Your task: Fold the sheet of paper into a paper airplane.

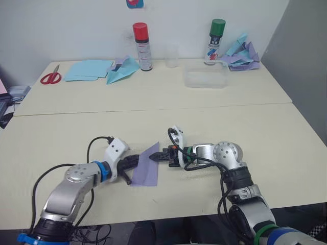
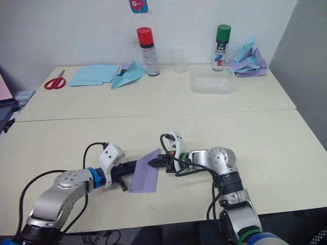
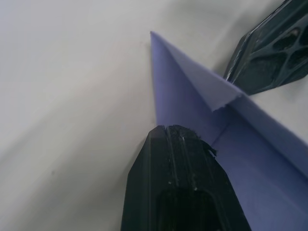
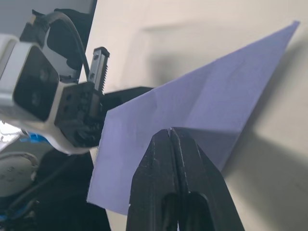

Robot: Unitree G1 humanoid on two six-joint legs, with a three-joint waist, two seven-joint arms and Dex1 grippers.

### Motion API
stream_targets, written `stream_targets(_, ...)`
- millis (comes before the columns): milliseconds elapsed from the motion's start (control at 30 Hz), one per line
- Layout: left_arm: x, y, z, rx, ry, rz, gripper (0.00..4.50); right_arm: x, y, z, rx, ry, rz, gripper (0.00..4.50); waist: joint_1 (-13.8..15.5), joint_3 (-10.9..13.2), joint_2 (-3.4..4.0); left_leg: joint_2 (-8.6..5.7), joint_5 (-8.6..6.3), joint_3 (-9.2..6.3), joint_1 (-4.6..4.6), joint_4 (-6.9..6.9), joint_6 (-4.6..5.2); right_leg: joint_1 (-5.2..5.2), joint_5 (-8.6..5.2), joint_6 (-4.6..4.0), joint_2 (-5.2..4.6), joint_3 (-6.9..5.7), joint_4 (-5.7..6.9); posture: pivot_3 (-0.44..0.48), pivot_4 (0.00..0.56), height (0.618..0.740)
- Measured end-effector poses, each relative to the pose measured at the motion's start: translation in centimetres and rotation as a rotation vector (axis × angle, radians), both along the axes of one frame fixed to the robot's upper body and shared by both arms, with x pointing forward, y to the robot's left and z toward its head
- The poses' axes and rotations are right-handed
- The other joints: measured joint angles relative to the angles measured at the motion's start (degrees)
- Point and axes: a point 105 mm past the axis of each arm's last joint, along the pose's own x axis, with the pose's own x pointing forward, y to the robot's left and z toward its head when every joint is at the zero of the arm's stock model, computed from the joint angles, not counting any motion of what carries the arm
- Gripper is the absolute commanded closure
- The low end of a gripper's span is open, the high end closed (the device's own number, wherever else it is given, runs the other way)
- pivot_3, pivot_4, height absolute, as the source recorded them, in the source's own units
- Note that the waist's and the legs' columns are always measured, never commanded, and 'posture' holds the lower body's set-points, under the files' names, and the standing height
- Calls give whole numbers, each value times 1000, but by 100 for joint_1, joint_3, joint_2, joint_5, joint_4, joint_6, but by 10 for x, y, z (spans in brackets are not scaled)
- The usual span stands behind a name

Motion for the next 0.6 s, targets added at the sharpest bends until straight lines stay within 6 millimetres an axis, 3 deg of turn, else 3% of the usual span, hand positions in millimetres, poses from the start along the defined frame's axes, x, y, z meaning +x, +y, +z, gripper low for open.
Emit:
stream_targets(233,2,21,6,5,26,60,4500,3,11,-5,-80,-181,58,4492,-9,1,-1,32,0,-5,22,-7,0,0,-1,-6,29,-7,21,0,150,740)
stream_targets(333,10,31,19,-20,-5,97,4500,6,11,-6,-110,-235,69,4492,6,7,-10,27,1,-3,23,3,-1,-6,-6,-14,25,-5,46,0,150,740)
stream_targets(500,20,8,54,-108,-107,26,4500,10,9,-7,-145,-289,75,4492,110,7,-19,21,1,5,21,11,-3,-6,-6,-14,17,0,50,0,150,740)
stream_targets(600,22,-10,54,-123,-111,-20,4500,10,10,-8,-150,-301,83,4492,123,6,-19,18,1,11,22,10,-3,-6,-6,-14,18,11,50,0,150,740)
